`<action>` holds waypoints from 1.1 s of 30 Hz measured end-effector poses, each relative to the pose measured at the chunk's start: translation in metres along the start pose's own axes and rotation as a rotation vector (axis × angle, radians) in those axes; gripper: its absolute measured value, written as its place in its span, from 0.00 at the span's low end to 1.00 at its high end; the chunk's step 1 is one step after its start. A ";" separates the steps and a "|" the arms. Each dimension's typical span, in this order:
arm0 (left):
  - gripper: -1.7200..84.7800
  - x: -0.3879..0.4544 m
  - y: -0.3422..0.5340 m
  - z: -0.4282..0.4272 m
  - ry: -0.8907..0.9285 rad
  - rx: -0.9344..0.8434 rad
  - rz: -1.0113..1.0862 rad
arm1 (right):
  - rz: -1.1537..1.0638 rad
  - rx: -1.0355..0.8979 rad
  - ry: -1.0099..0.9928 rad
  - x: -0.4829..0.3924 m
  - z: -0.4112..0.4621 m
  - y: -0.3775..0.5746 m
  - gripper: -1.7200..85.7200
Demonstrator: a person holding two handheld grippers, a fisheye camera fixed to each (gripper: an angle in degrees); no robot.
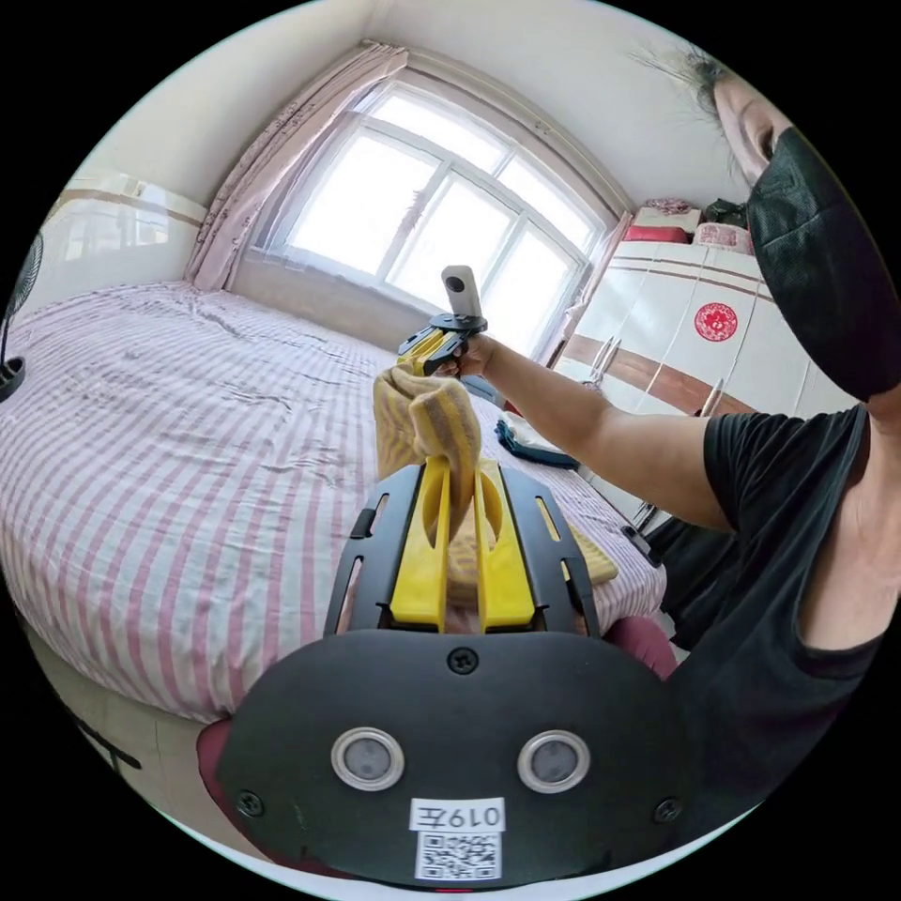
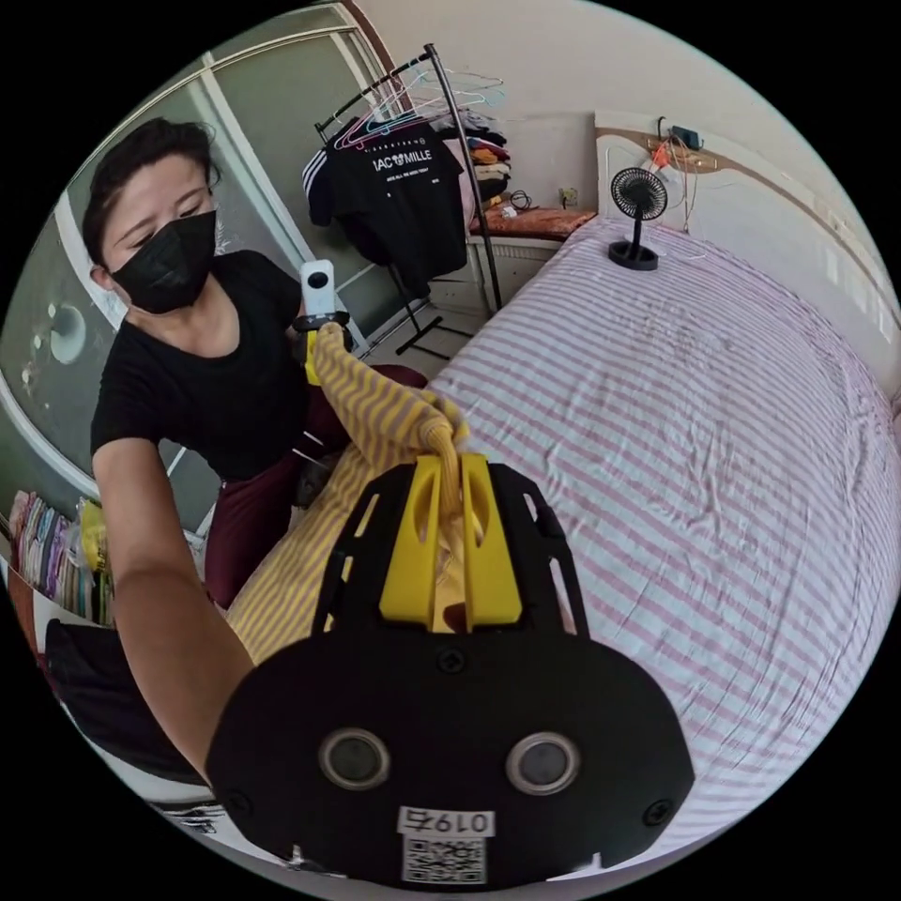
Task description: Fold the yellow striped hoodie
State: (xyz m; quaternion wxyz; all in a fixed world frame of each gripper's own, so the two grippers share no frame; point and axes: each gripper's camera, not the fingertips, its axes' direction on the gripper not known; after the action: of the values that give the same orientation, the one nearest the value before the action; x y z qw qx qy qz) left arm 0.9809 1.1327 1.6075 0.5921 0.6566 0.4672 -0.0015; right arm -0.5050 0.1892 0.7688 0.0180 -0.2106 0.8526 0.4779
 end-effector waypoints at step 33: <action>0.03 0.438 0.103 0.379 0.108 -0.585 0.526 | 0.238 0.457 0.289 -0.529 -0.114 0.527 0.06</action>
State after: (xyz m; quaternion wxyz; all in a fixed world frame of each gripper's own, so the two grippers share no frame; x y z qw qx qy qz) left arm 1.4998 1.1197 1.3307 0.7090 0.5567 0.2941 0.3178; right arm -0.2024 0.5153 1.3788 -0.1129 -0.1657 0.9506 0.2371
